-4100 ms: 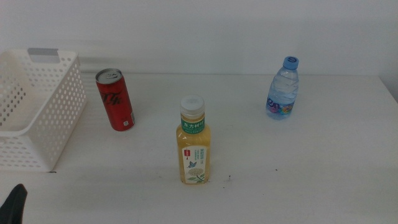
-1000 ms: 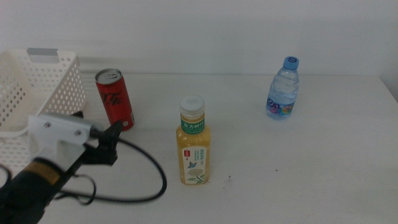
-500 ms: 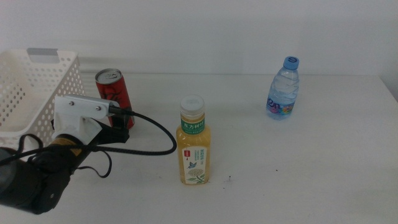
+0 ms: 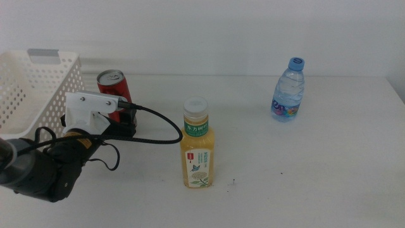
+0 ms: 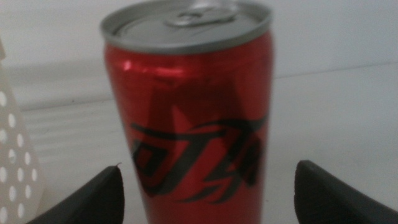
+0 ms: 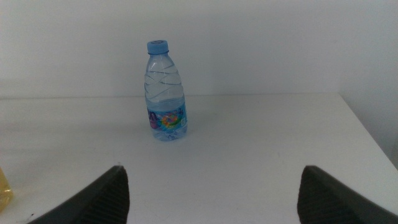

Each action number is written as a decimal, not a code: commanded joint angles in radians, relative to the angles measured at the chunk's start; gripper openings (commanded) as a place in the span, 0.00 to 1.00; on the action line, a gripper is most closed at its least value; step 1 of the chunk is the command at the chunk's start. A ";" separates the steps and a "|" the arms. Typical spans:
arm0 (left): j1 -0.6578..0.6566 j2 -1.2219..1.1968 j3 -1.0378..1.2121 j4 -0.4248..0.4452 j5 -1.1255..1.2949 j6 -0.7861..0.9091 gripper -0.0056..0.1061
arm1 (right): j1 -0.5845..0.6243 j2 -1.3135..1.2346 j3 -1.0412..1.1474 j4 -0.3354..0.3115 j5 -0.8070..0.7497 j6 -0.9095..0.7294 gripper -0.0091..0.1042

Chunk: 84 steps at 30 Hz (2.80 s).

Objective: Use arms to grab the bottles and put them into the dustbin to the left of the table.

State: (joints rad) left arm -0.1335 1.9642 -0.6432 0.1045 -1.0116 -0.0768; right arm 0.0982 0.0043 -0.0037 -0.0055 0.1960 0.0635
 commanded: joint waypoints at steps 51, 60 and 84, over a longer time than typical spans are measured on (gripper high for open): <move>0.003 -0.323 0.005 0.027 0.319 0.012 0.23 | 0.002 -0.004 0.004 -0.010 -0.013 -0.004 0.87; 0.003 -0.618 0.001 0.019 0.597 -0.018 0.23 | 0.002 -0.004 0.004 -0.010 -0.013 -0.004 0.87; 0.253 -0.544 -0.702 -0.349 1.918 0.499 0.23 | 0.002 -0.004 0.004 -0.010 -0.013 -0.004 0.87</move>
State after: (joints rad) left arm 0.0985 1.3998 -1.2868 -0.2191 0.8614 0.3919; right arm 0.0982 0.0043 -0.0037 -0.0055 0.1960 0.0635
